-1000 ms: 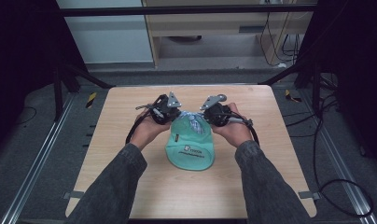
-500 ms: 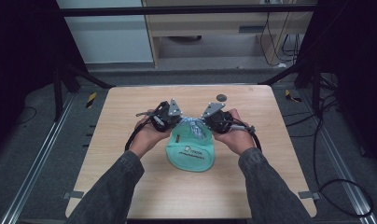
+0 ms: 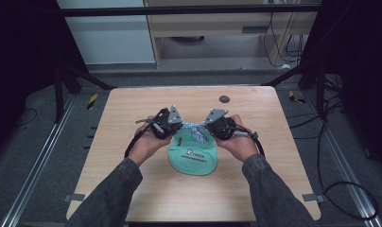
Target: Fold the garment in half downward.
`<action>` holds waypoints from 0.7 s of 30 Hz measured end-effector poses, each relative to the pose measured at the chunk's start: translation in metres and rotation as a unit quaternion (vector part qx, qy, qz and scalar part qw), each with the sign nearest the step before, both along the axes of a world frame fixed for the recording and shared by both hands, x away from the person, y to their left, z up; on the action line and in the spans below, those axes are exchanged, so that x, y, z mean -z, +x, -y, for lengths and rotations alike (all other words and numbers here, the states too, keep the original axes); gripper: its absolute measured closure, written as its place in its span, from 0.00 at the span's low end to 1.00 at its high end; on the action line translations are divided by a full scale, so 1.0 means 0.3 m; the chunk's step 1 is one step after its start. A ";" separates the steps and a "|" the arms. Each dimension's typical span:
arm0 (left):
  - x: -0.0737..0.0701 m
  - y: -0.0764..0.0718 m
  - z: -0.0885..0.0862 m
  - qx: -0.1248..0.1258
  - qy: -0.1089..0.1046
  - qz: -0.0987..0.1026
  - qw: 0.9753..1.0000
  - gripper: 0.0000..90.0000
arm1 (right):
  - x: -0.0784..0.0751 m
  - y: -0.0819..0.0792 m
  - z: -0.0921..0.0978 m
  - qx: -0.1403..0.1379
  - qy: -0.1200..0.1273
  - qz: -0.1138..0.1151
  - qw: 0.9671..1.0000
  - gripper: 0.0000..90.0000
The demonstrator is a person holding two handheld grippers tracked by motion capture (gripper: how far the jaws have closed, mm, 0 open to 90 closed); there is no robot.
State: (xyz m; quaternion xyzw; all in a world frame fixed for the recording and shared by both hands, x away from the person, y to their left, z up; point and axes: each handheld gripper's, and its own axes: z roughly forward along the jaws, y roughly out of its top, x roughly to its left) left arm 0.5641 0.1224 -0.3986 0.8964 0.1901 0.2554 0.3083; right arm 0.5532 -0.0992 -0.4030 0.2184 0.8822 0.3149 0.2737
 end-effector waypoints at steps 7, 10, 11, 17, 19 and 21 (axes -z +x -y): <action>0.002 -0.011 -0.006 0.004 0.001 0.000 1.000 0.96 | 0.008 -0.011 -0.004 -0.006 -0.005 -0.002 1.000 0.95; -0.001 -0.019 -0.011 0.007 0.000 -0.001 1.000 0.96 | 0.005 -0.015 -0.004 -0.007 -0.004 -0.002 1.000 0.95; -0.001 -0.024 -0.013 0.008 0.001 -0.001 1.000 0.96 | 0.002 -0.020 -0.006 -0.011 -0.008 -0.002 1.000 0.94; 0.001 -0.033 -0.022 0.009 0.003 -0.006 1.000 0.95 | 0.001 -0.038 -0.015 -0.017 -0.010 -0.002 1.000 0.94; 0.006 -0.042 -0.024 0.011 0.001 -0.006 1.000 0.95 | 0.001 -0.042 -0.017 -0.019 -0.012 0.000 1.000 0.94; 0.010 -0.049 -0.027 0.013 0.002 -0.006 1.000 0.95 | 0.003 -0.051 -0.019 -0.020 -0.013 0.000 1.000 0.94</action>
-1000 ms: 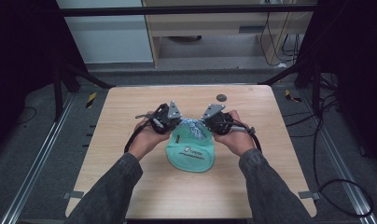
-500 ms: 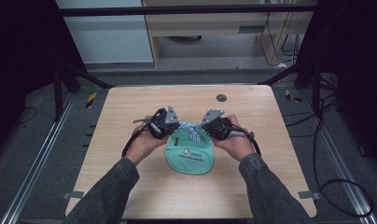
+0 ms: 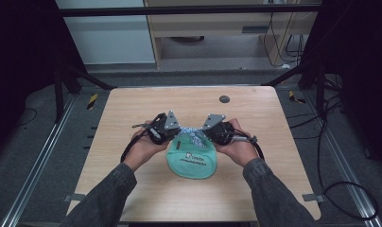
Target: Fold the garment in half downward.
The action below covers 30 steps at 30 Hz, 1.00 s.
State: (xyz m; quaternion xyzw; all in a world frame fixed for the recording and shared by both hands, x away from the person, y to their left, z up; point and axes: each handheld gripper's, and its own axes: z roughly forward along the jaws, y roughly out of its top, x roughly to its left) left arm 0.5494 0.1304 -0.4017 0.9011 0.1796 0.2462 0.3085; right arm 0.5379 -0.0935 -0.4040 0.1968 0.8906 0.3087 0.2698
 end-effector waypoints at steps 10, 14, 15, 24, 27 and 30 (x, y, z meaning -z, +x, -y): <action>0.032 -0.054 -0.013 0.012 -0.003 0.002 1.000 0.95 | 0.022 -0.042 -0.004 -0.009 -0.004 0.002 1.000 0.94; 0.043 -0.070 -0.017 0.015 -0.002 0.003 1.000 0.95 | 0.036 -0.063 -0.006 -0.014 -0.005 0.001 1.000 0.94; 0.043 -0.070 -0.017 0.015 -0.002 0.003 1.000 0.95 | 0.036 -0.063 -0.006 -0.014 -0.005 0.001 1.000 0.94; 0.069 -0.112 -0.027 0.024 -0.004 0.002 1.000 0.95 | 0.062 -0.109 -0.011 -0.023 -0.006 0.003 1.000 0.93; 0.075 -0.122 -0.029 0.025 -0.004 0.000 1.000 0.95 | 0.069 -0.122 -0.010 -0.025 -0.005 0.002 1.000 0.93; 0.082 -0.129 -0.031 0.028 -0.006 0.000 1.000 0.95 | 0.074 -0.130 -0.011 -0.026 -0.006 0.002 1.000 0.93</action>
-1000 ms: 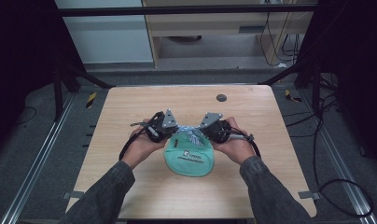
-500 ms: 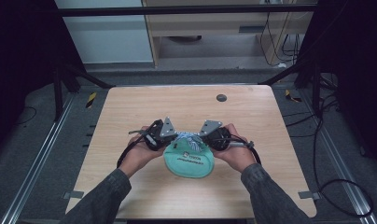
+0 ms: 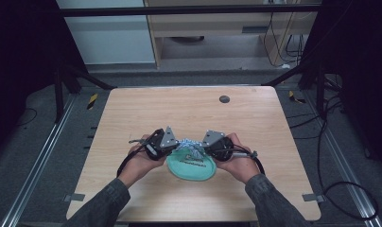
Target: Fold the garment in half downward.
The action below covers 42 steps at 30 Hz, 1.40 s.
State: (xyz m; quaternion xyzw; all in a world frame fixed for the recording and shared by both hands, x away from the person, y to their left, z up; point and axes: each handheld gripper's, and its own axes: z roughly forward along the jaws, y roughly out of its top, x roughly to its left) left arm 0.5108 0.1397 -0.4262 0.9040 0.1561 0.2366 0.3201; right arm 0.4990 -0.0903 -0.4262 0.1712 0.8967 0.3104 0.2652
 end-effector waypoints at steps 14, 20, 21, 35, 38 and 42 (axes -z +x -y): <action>0.028 -0.033 -0.011 0.007 -0.003 -0.008 1.000 0.95 | 0.018 -0.040 -0.006 -0.011 -0.008 -0.002 1.000 0.92; 0.039 -0.049 -0.014 0.010 -0.007 -0.010 1.000 0.95 | 0.027 -0.052 -0.005 -0.012 -0.007 -0.003 1.000 0.92; 0.041 -0.051 -0.014 0.010 -0.008 -0.011 1.000 0.95 | 0.033 -0.057 -0.003 -0.013 -0.006 -0.005 1.000 0.92; 0.073 -0.076 -0.012 0.018 -0.003 -0.019 1.000 0.95 | 0.064 -0.087 0.006 -0.015 -0.008 -0.012 1.000 0.91; 0.082 -0.084 -0.012 0.020 -0.004 -0.021 1.000 0.95 | 0.069 -0.094 0.007 -0.016 -0.010 -0.015 1.000 0.91; 0.091 -0.091 -0.014 0.021 -0.004 -0.023 1.000 0.95 | 0.075 -0.101 0.006 -0.017 -0.011 -0.015 1.000 0.91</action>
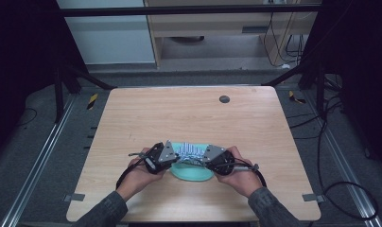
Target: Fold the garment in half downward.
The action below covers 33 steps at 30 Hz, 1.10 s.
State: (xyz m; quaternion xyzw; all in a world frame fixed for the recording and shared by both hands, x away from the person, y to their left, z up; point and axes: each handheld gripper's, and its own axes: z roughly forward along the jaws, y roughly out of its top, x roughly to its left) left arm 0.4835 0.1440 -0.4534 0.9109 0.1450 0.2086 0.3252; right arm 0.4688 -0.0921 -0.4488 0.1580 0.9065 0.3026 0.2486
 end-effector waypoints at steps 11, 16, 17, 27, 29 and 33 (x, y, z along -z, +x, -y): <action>0.013 -0.015 -0.005 0.002 -0.001 -0.005 1.000 0.95 | 0.011 -0.018 -0.003 -0.006 -0.004 -0.003 1.000 0.92; 0.017 -0.021 -0.005 0.002 0.001 -0.004 1.000 0.95 | 0.017 -0.023 -0.002 -0.007 -0.006 -0.004 1.000 0.92; 0.019 -0.022 -0.005 0.004 0.000 -0.005 1.000 0.95 | 0.018 -0.024 -0.001 -0.009 -0.006 -0.005 1.000 0.92; 0.038 -0.036 -0.005 0.007 0.001 -0.006 1.000 0.95 | 0.033 -0.038 0.002 -0.013 -0.008 -0.008 1.000 0.92; 0.041 -0.040 -0.006 0.009 0.003 -0.007 1.000 0.95 | 0.036 -0.043 0.001 -0.014 -0.010 -0.009 1.000 0.92; 0.050 -0.047 -0.007 0.011 0.004 -0.009 1.000 0.95 | 0.042 -0.051 -0.001 -0.015 -0.014 -0.012 1.000 0.92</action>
